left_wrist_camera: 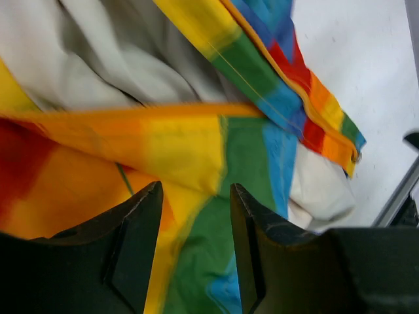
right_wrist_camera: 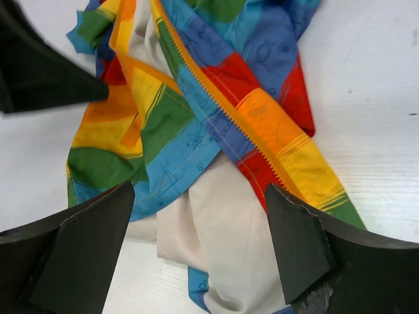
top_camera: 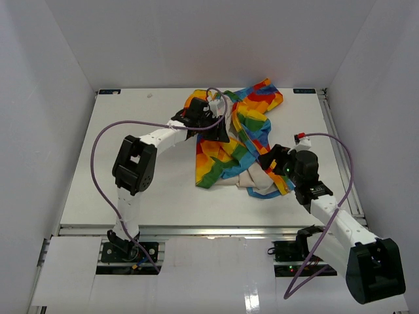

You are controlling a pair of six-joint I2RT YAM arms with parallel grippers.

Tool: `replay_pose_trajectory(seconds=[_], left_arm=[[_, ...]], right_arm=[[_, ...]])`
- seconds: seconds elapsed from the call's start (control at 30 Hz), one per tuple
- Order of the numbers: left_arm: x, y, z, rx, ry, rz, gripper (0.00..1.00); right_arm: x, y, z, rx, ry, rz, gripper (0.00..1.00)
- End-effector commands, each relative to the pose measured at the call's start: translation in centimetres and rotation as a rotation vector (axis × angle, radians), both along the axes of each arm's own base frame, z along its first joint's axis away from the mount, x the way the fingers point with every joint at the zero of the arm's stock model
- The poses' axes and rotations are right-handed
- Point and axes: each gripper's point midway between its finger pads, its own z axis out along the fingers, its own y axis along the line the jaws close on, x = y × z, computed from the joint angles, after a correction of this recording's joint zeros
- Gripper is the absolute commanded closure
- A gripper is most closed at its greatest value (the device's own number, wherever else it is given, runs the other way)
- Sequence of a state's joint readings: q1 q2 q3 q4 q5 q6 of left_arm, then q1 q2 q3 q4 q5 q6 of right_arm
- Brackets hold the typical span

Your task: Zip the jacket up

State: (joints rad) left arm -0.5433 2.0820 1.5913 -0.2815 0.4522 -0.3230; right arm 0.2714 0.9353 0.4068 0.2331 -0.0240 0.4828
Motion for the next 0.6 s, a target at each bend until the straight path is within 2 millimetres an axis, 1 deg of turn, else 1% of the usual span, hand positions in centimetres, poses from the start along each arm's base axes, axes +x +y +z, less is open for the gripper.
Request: replay_pose_trajectory(seconds=[0.0, 0.07, 0.1, 0.13, 0.2, 0.23, 0.3, 0.37, 0.4, 0.47, 0.57], left_arm=[[-3.4, -1.2, 4.4, -0.054, -0.120, -0.036, 0.44], [-4.0, -0.4, 2.1, -0.003, -0.074, 0.020, 0.45], [-4.1, 0.7, 0.4, 0.041, -0.052, 0.076, 0.46], [-4.1, 2.4, -1.4, 0.102, -0.034, 0.165, 0.48], [-3.7, 5.5, -3.7, 0.189, -0.028, 0.313, 0.49], [-4.1, 6.4, -4.4, 0.209, -0.021, 0.334, 0.50], [-4.3, 8.7, -5.3, 0.274, -0.039, 0.407, 0.50], [-4.8, 11.2, -5.9, 0.336, -0.060, 0.479, 0.47], [-4.8, 12.3, -6.0, 0.360, -0.070, 0.515, 0.46], [-4.6, 14.2, -6.4, 0.371, -0.060, 0.563, 0.45], [-4.0, 17.1, -7.0, 0.380, -0.027, 0.624, 0.44]], right_arm=[[1.0, -2.4, 0.6, -0.093, -0.033, -0.114, 0.13], [1.1, -2.8, 0.1, -0.125, -0.014, -0.119, 0.13], [1.1, -2.9, -0.6, -0.147, 0.013, -0.120, 0.13], [1.1, -3.1, -1.3, -0.174, 0.046, -0.120, 0.13], [0.8, -3.2, -2.5, -0.205, 0.093, -0.104, 0.13], [0.6, -3.0, -3.1, -0.207, 0.105, -0.085, 0.13], [0.0, -2.2, -3.5, -0.178, 0.090, -0.042, 0.15], [-0.7, -2.2, -4.4, -0.163, 0.085, -0.044, 0.15], [-0.7, -2.2, -4.4, -0.162, 0.079, -0.048, 0.16], [-0.7, -2.3, -4.6, -0.176, 0.086, -0.051, 0.16], [-0.7, -1.9, -5.4, -0.192, 0.113, -0.034, 0.16]])
